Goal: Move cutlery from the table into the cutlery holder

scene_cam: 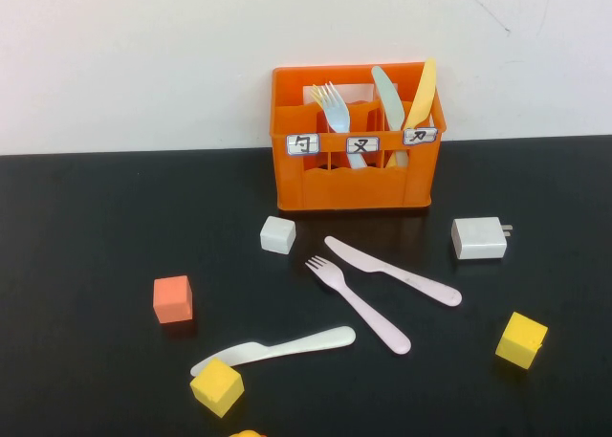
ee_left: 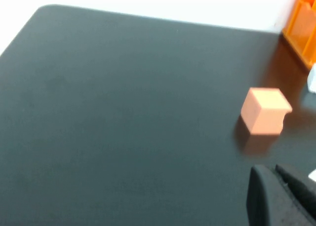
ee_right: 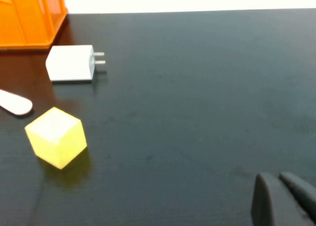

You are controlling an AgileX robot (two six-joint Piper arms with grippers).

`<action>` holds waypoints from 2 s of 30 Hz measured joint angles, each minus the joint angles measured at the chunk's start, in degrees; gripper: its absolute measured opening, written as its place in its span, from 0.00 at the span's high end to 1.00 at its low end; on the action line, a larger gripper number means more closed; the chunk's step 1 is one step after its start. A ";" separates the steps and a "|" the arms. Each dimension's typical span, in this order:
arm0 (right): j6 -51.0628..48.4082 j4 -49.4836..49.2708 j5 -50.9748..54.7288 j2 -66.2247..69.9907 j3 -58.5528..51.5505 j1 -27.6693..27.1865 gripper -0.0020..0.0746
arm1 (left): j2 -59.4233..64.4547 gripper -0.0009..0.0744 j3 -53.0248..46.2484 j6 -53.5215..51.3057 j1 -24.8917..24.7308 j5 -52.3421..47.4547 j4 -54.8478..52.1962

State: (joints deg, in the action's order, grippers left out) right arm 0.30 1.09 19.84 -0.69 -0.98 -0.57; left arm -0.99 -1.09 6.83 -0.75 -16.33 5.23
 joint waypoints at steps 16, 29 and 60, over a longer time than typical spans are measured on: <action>-2.82 0.20 -25.48 0.00 -0.59 0.00 0.97 | 0.00 0.99 -0.09 0.00 0.00 32.68 0.00; -3.03 0.20 -35.35 0.00 -0.59 0.00 0.97 | 0.00 0.99 -0.09 0.00 0.00 40.54 0.00; -3.41 7.66 -4.83 0.00 17.64 0.00 0.97 | 12.77 0.99 24.26 2.70 0.00 -1.08 10.02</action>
State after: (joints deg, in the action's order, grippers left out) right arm -3.11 8.75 15.01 -0.69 16.66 -0.57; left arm 11.78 23.16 9.53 -0.75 -17.41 15.25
